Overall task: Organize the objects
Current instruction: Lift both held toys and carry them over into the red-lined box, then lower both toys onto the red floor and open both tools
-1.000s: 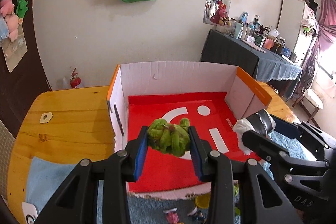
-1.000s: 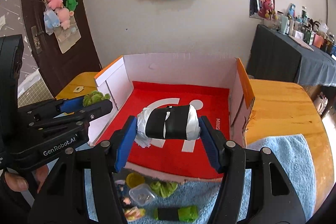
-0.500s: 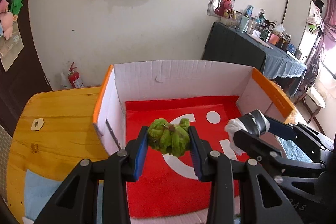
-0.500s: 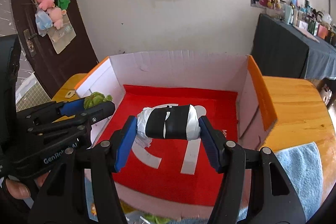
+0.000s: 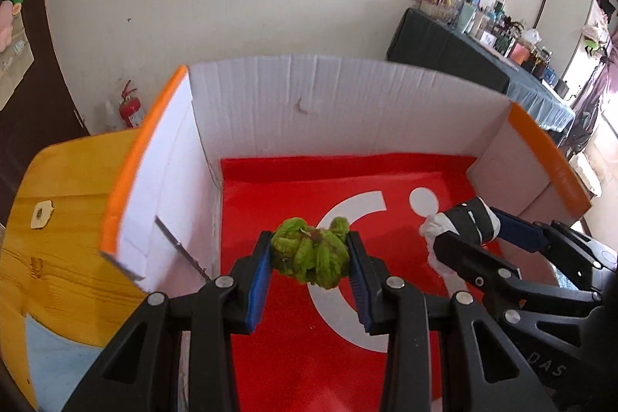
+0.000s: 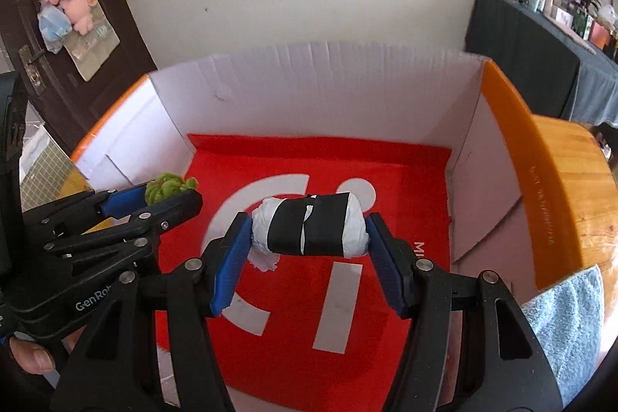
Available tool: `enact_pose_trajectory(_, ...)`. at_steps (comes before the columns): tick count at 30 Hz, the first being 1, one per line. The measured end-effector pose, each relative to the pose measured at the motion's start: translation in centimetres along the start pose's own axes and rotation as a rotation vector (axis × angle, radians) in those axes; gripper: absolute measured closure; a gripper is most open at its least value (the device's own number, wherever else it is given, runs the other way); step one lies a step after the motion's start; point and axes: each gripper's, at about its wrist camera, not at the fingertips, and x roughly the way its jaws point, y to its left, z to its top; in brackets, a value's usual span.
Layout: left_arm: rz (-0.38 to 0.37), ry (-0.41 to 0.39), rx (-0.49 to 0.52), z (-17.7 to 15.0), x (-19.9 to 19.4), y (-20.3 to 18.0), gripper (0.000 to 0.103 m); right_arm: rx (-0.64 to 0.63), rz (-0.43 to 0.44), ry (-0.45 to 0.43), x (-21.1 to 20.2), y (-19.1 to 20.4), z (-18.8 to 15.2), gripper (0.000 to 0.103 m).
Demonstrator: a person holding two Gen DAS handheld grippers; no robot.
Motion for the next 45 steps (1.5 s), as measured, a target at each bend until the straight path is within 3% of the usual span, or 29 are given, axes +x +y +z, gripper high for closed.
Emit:
enact_pose_trajectory(21,0.005,0.107,0.001,-1.5,2.9,0.0,0.064,0.047,-0.054,0.143,2.0,-2.0,0.1,0.045)
enact_pose_trajectory(35,-0.003,0.102,-0.001,-1.8,2.6,0.5,0.064,0.063,-0.045,0.156,1.6,-3.3,0.1,0.043)
enact_pose_trajectory(45,-0.002,0.100,0.001,-1.7,2.6,0.5,0.058,0.073,-0.032,0.148,1.0,-4.0,-0.2,0.041)
